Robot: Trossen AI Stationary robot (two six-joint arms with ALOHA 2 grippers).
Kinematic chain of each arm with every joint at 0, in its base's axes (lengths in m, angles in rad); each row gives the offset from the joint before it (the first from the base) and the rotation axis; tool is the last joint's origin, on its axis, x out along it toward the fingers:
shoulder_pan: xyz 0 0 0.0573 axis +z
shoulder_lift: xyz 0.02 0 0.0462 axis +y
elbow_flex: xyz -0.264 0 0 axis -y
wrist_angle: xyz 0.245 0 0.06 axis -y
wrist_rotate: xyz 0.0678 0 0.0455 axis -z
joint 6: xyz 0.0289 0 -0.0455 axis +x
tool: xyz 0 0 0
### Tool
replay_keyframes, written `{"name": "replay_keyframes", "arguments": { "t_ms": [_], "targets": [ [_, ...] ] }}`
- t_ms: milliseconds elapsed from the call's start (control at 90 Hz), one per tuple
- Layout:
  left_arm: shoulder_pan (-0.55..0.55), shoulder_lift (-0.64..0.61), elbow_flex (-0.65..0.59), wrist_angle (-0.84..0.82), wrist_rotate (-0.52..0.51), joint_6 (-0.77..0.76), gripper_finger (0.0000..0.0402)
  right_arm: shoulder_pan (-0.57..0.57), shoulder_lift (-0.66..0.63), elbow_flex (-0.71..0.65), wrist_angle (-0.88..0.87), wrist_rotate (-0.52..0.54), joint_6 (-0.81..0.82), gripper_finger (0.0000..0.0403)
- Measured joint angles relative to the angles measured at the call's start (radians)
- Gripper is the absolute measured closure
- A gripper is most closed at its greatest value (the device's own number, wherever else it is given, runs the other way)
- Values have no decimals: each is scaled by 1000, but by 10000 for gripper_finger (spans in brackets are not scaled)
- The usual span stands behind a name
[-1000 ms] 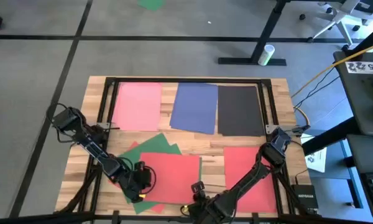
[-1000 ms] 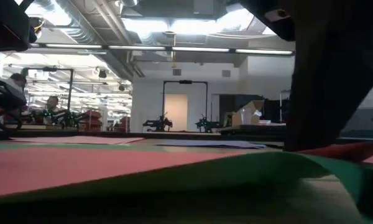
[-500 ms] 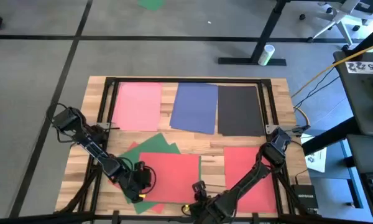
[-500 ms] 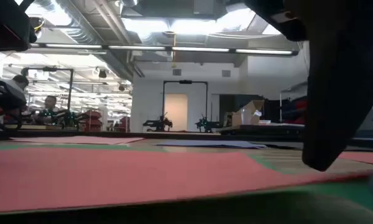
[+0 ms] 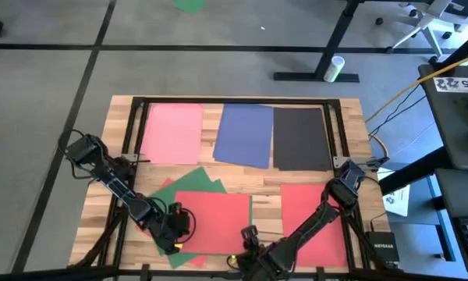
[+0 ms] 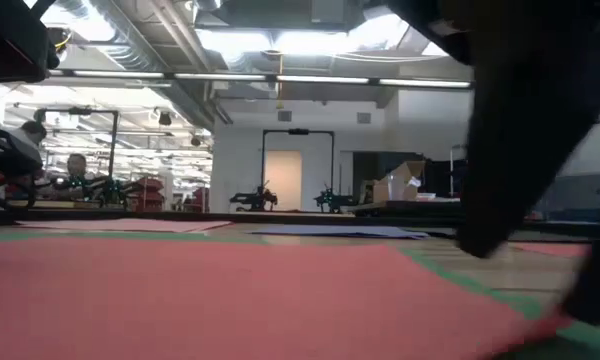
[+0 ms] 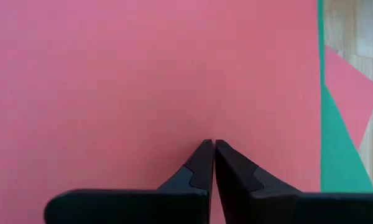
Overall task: Organize paper
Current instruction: Stack the red paper on top of the other red paper on the table
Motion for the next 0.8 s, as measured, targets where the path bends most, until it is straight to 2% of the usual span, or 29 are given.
{"name": "replay_keyframes", "arguments": {
  "t_ms": [411, 633, 800],
  "targets": [
    [0, 0, 0, 0, 0, 1, 402, -7, 0, -10, -23, -44, -3, 285],
    [0, 0, 0, 0, 0, 0, 402, -8, 0, -10, -18, 86, -4, 285],
    [0, 0, 0, 0, 0, 0, 402, -20, 0, -10, -14, 108, -3, 289]
  ]
}}
